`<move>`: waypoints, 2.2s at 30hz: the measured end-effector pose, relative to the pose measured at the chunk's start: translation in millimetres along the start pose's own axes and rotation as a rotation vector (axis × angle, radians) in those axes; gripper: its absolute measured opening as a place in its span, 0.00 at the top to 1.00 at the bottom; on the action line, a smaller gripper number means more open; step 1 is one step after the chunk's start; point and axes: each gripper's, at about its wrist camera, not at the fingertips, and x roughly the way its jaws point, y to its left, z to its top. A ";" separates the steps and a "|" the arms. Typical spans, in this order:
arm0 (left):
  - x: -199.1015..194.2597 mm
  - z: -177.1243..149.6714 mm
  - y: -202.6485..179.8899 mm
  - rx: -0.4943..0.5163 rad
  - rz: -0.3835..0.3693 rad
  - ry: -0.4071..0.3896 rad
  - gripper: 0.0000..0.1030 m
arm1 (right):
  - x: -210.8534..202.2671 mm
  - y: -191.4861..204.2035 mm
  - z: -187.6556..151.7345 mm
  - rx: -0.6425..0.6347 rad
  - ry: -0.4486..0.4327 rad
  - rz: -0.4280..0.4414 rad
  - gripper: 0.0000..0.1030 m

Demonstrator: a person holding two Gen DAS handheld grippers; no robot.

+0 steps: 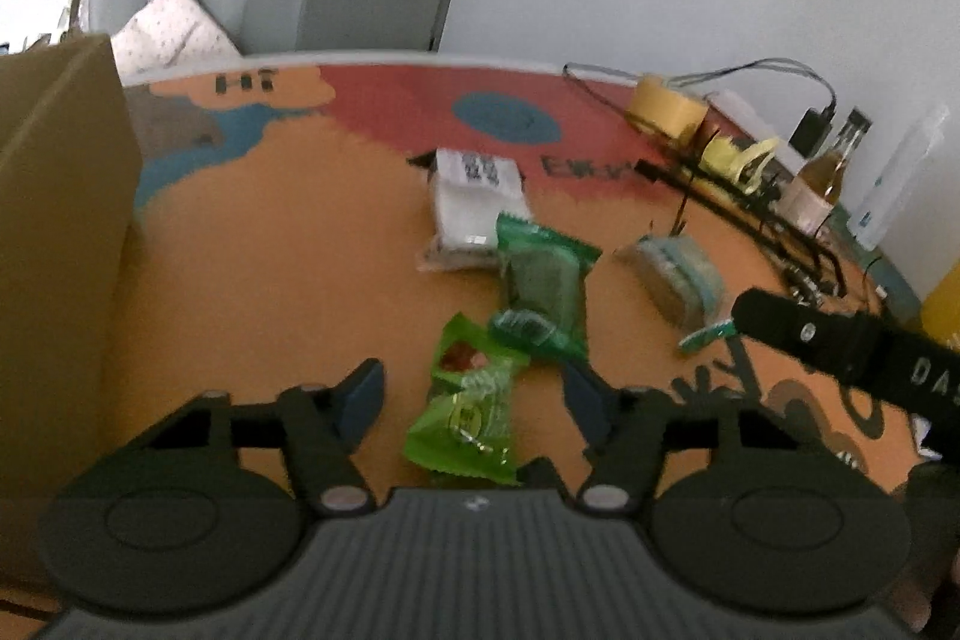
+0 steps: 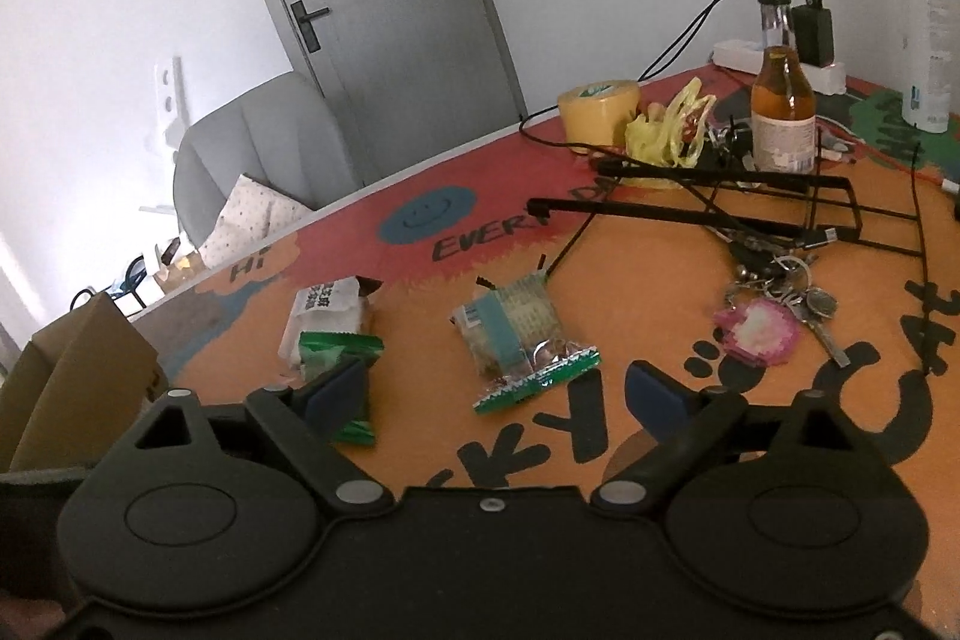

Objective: Organize snacks
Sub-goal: 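Grasp the light-green packet with the left tool while the right tool grasps the clear teal-banded packet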

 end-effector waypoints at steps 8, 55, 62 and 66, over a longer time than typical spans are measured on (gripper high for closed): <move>-3.3 8.1 13.1 -0.017 0.047 -0.019 0.74 | 17.9 -4.4 3.5 0.019 0.011 0.028 0.09; -61.9 21.4 30.1 -0.038 0.052 -0.141 0.74 | 3.0 29.6 6.3 -0.072 -0.011 0.006 0.55; -89.1 22.2 36.4 -0.049 0.057 -0.185 0.74 | -18.8 47.3 6.6 -0.090 -0.044 0.026 0.55; -103.6 21.9 40.9 -0.055 0.054 -0.211 0.74 | -29.9 57.0 5.8 -0.099 -0.061 0.036 0.55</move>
